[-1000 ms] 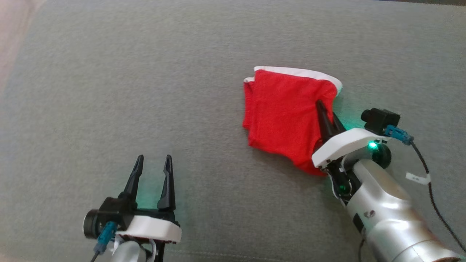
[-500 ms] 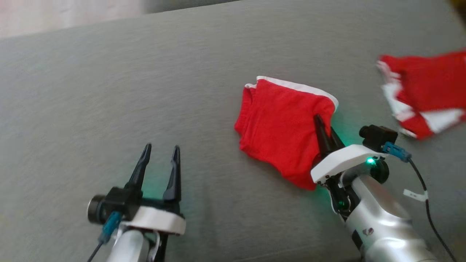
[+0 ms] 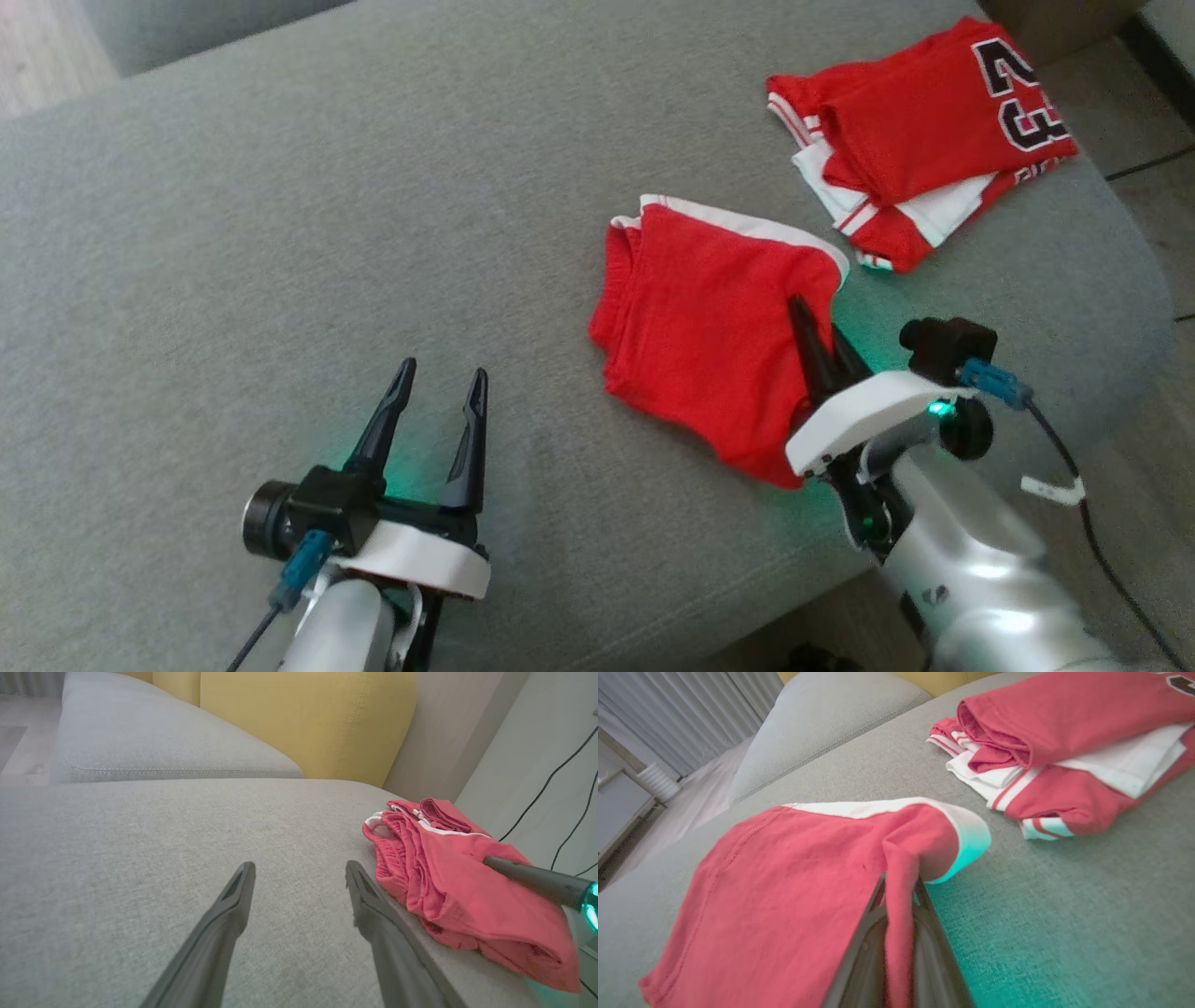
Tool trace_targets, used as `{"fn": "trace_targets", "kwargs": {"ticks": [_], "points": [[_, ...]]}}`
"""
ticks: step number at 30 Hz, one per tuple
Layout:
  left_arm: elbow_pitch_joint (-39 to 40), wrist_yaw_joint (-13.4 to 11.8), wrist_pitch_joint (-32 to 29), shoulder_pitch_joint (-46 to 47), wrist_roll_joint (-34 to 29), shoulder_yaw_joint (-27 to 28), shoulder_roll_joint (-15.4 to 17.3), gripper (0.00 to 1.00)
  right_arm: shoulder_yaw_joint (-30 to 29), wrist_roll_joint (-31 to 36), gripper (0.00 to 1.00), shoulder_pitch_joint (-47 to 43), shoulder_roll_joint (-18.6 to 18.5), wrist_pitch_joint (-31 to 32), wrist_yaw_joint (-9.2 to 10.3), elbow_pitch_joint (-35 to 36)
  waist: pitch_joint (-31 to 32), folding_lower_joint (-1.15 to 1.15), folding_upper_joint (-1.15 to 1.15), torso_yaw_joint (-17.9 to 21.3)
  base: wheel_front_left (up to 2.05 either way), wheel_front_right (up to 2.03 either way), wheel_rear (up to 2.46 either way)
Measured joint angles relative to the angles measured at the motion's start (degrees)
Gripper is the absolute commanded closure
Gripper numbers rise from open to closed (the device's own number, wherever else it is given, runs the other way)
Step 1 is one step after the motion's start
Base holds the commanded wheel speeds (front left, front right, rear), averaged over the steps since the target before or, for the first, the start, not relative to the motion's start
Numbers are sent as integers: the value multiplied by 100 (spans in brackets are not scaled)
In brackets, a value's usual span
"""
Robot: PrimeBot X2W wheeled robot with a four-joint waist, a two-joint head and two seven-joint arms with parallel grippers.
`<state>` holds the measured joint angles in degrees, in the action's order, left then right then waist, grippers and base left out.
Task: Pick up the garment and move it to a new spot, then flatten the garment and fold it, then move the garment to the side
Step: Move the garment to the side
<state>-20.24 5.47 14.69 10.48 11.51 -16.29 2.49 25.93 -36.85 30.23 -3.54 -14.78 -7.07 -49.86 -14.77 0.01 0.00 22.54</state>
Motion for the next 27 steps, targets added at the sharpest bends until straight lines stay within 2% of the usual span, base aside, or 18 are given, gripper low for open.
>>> {"fn": "trace_targets", "kwargs": {"ticks": [5,7,16,21,23,24,27], "points": [[-38,14,0,-1,1,31,1,0,-18,541,100,567,-156,1,0,-288,-77,-1,0,-239,0,0,0],[-38,18,0,-2,0,60,1,0,-27,705,100,930,-424,1,0,-421,-110,-1,0,-368,0,0,0],[40,16,0,-2,0,191,1,0,-250,1474,100,2000,-2163,376,-1,-1247,-338,-1,0,-971,0,0,0],[75,16,0,1,1,197,1,0,-463,1699,100,2267,-2482,413,-3,-1616,-476,0,0,-1130,0,0,0],[77,16,0,8,0,197,1,0,-672,1791,27,2370,-2504,349,-4,-1840,-532,-1,0,-1180,0,0,0],[77,16,0,16,0,199,1,0,-753,1862,0,2417,-2521,318,-4,-1959,-553,0,0,-1195,0,0,0],[74,10,0,93,-19,205,1,0,-1168,2181,0,2576,-2633,171,-4,-2257,-595,0,0,-1215,0,0,0]]}}
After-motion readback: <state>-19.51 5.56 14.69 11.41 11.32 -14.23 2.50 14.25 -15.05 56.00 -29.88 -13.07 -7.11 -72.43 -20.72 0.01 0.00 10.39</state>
